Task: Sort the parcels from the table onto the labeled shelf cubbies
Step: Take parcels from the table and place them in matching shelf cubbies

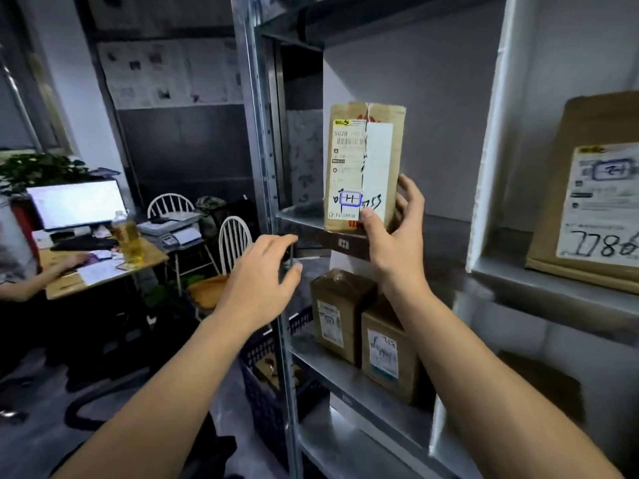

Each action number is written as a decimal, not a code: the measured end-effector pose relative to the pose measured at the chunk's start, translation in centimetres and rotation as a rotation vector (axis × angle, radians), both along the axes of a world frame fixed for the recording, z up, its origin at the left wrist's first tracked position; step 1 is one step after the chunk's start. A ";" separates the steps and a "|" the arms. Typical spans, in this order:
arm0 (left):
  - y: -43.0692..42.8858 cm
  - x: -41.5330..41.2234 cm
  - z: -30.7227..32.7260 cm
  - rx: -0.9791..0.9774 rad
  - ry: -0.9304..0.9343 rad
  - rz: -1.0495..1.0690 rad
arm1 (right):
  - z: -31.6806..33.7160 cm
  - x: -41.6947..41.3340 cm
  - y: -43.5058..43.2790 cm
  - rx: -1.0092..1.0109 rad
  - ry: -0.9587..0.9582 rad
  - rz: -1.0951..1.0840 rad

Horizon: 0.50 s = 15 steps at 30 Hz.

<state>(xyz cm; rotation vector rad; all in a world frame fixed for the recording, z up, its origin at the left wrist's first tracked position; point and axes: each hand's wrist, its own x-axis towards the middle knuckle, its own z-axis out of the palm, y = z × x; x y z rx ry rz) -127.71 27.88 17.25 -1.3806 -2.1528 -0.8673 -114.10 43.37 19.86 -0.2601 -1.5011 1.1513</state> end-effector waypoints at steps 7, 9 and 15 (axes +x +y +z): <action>5.0 -7.1 0.3 0.021 0.028 -0.040 | 1.3 -7.8 5.2 -0.016 -0.093 -0.017; 6.0 -9.1 0.4 0.009 0.028 -0.044 | 1.5 -9.5 5.9 -0.036 -0.125 -0.037; 8.1 -14.4 -0.9 -0.036 0.099 -0.101 | 2.6 -13.3 7.2 0.043 -0.304 -0.184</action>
